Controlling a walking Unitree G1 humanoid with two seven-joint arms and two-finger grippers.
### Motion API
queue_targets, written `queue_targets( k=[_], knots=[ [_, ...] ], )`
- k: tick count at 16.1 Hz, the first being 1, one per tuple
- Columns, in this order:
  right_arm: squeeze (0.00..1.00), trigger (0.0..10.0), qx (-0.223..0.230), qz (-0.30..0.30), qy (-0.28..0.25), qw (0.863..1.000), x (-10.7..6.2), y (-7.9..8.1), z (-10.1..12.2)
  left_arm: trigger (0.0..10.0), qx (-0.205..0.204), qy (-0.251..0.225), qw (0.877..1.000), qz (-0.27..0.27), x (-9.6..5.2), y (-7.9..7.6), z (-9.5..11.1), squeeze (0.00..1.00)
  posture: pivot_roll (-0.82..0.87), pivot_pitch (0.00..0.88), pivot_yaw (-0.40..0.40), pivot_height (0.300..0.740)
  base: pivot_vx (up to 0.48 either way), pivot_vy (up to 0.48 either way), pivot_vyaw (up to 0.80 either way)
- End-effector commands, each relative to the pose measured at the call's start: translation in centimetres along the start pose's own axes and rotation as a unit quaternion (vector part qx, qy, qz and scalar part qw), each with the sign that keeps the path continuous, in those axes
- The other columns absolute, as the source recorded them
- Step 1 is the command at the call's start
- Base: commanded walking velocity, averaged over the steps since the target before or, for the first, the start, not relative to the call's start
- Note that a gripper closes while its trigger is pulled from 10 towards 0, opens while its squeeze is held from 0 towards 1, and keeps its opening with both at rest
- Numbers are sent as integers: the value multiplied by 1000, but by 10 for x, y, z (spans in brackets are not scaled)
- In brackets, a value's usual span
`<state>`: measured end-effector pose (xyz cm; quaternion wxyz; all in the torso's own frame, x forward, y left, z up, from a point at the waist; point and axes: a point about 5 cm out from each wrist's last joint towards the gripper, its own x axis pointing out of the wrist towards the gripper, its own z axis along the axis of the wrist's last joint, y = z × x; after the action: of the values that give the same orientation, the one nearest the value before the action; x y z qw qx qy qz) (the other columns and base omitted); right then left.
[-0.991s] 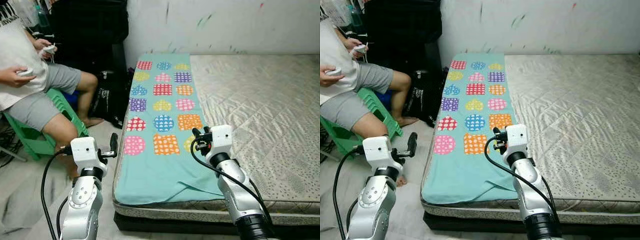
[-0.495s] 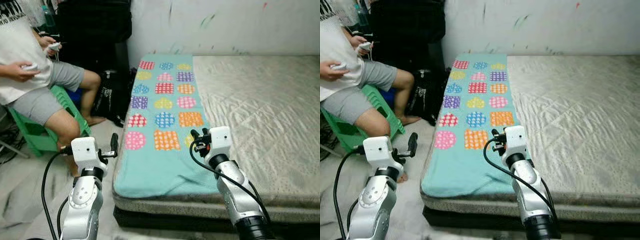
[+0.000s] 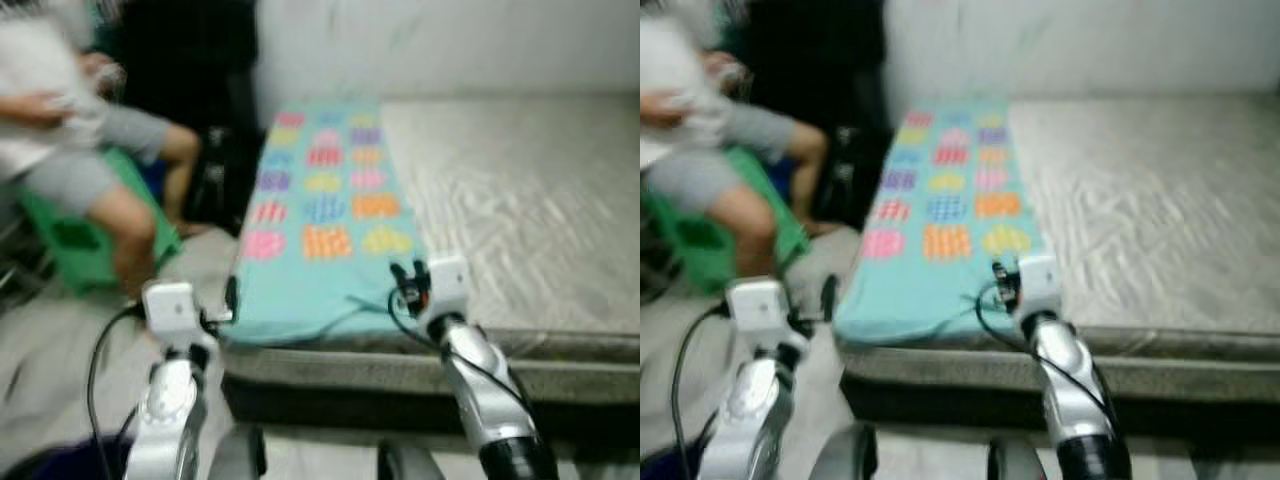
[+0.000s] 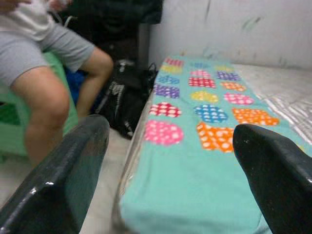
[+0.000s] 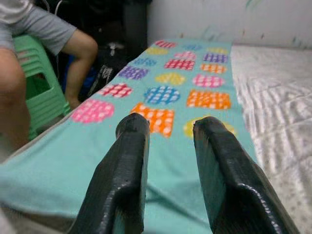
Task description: Clean up the room
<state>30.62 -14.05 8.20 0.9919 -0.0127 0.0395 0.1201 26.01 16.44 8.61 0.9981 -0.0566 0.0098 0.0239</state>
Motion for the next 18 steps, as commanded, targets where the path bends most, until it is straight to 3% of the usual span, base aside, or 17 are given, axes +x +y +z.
queue_targets(
  k=[1,6,9,18],
  knots=[
    [0,10000,-4,13,-16,1000,6,5,10,10000,2,-22,1000,0,4,3,11,0,-147,0,55,618,0,0,0],
    [0,10000,-12,21,-20,1000,7,4,14,10000,-12,-24,1000,-14,-1,-2,10,0,-148,0,41,618,105,0,0],
    [0,10000,-19,28,-20,999,3,6,13,10000,-16,-17,999,-25,-7,-5,9,0,-148,0,38,618,307,0,0],
    [0,10000,-13,38,-21,999,2,13,13,10000,-13,-20,999,-32,-4,0,21,0,-132,0,46,618,353,0,0]
  ],
)
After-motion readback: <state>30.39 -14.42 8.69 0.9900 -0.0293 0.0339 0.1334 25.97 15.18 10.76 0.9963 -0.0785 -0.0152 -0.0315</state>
